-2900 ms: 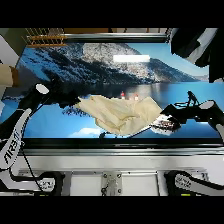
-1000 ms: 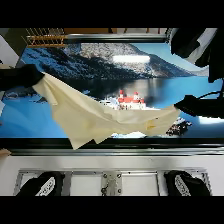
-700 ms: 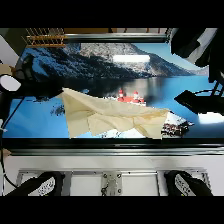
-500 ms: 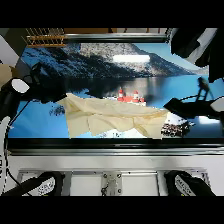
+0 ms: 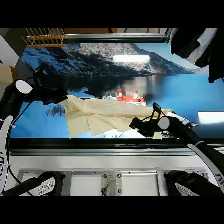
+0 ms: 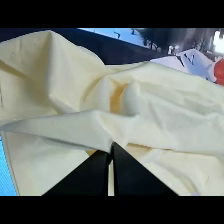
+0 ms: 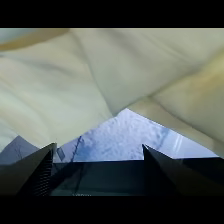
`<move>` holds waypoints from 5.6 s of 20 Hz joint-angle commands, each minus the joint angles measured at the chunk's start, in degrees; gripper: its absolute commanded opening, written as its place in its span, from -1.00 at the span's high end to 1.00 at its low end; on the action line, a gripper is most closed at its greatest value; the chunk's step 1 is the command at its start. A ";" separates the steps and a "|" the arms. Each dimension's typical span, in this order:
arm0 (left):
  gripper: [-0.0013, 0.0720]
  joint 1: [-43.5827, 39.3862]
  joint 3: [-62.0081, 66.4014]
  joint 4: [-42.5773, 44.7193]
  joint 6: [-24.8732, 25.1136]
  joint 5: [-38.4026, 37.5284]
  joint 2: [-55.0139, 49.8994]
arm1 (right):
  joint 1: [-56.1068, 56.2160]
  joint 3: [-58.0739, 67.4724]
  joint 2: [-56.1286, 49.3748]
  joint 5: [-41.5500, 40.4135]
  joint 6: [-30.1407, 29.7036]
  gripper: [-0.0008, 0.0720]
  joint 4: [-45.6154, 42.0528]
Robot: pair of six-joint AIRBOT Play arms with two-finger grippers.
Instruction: Fold the clothes and pants, and hang the long-sleeved shirts on hangers.
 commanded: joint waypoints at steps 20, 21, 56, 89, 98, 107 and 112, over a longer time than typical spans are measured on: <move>0.95 2.97 17.03 -0.07 0.15 -0.09 13.03 | -8.74 30.42 7.91 12.15 -28.68 0.95 -5.60; 0.95 2.78 20.11 -0.07 0.15 -0.04 16.35 | -11.19 35.06 11.02 13.38 -29.81 0.95 -5.62; 0.52 -4.74 29.59 -0.50 0.46 10.54 -17.16 | -26.71 54.10 -17.79 5.27 -30.34 0.12 -3.58; -0.89 15.28 -32.70 -12.44 -5.95 17.68 3.15 | -34.49 20.96 17.25 21.09 -37.83 -0.62 1.11; 0.95 14.12 -30.08 -7.72 -5.66 16.92 8.48 | -37.22 18.01 17.09 21.09 -33.29 -0.63 -5.38; 0.95 14.12 -30.08 -5.95 -4.74 15.54 12.72 | -43.87 4.31 -5.66 19.98 -38.62 -0.64 -1.31; 0.95 14.12 -30.08 -5.99 -4.76 15.50 12.72 | -36.92 4.35 -13.94 16.20 -45.90 -0.63 12.17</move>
